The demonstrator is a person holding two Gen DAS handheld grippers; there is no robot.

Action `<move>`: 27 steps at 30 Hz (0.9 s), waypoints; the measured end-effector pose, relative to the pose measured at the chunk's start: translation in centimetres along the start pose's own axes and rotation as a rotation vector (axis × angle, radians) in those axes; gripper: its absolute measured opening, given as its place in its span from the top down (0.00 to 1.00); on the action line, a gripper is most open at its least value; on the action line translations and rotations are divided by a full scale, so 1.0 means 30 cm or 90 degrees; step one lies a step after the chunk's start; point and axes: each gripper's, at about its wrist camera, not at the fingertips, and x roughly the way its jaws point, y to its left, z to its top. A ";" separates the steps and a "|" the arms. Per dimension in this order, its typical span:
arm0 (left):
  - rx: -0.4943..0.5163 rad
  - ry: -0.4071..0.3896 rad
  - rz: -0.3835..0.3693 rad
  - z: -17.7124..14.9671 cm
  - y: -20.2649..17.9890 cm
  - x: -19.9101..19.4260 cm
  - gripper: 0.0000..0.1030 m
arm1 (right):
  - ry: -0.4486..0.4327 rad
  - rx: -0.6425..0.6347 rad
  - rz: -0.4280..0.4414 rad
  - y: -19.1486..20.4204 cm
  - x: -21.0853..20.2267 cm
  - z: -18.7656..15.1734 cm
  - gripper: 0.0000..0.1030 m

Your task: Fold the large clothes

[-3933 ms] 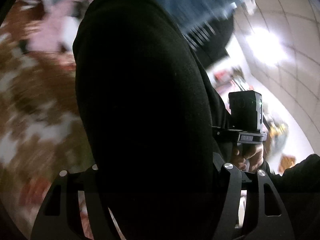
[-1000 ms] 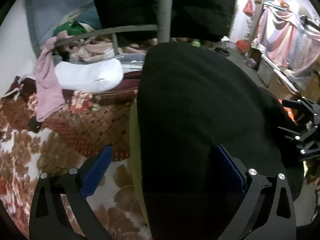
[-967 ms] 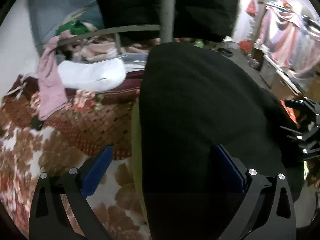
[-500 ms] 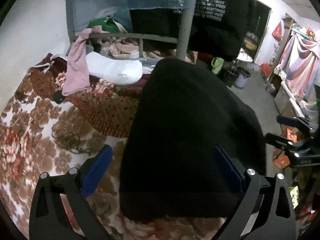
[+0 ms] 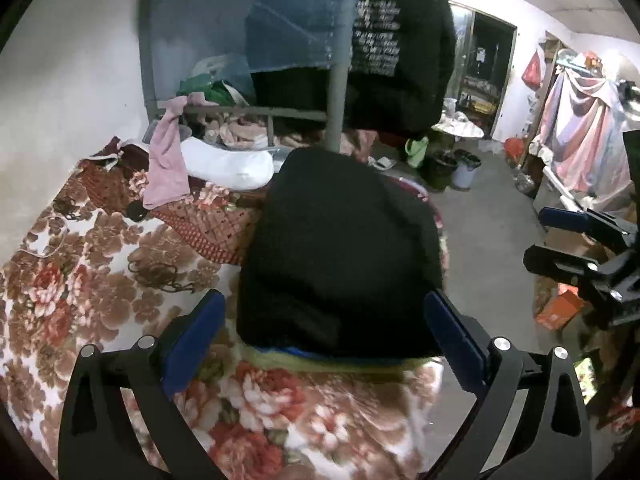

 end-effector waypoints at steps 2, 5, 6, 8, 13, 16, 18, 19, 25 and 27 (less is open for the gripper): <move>0.006 -0.007 -0.014 0.016 -0.024 -0.083 0.05 | -0.012 0.000 0.011 0.040 -0.089 0.009 0.05; 0.016 -0.016 -0.025 0.029 -0.060 -0.181 0.05 | -0.011 -0.006 0.017 0.084 -0.187 0.015 0.05; 0.019 -0.020 -0.029 0.028 -0.069 -0.200 0.05 | -0.012 0.000 0.022 0.091 -0.219 0.019 0.05; 0.030 -0.019 -0.015 0.023 -0.087 -0.226 0.05 | -0.017 0.004 0.026 0.101 -0.267 0.025 0.05; 0.032 -0.019 -0.015 0.021 -0.105 -0.303 0.05 | -0.022 -0.004 0.024 0.123 -0.360 0.036 0.05; 0.022 -0.016 0.000 0.030 -0.099 -0.337 0.05 | -0.017 -0.016 0.028 0.128 -0.398 0.045 0.05; 0.022 -0.015 0.032 0.036 -0.097 -0.352 0.05 | -0.017 -0.023 0.029 0.124 -0.421 0.043 0.05; 0.025 -0.014 0.031 0.040 -0.097 -0.359 0.05 | -0.013 -0.020 0.028 0.121 -0.425 0.039 0.05; 0.036 -0.027 0.021 0.058 -0.103 -0.387 0.05 | -0.001 0.003 0.025 0.120 -0.433 0.022 0.05; 0.041 -0.029 0.025 0.062 -0.100 -0.386 0.05 | 0.003 -0.026 0.012 0.135 -0.438 0.029 0.05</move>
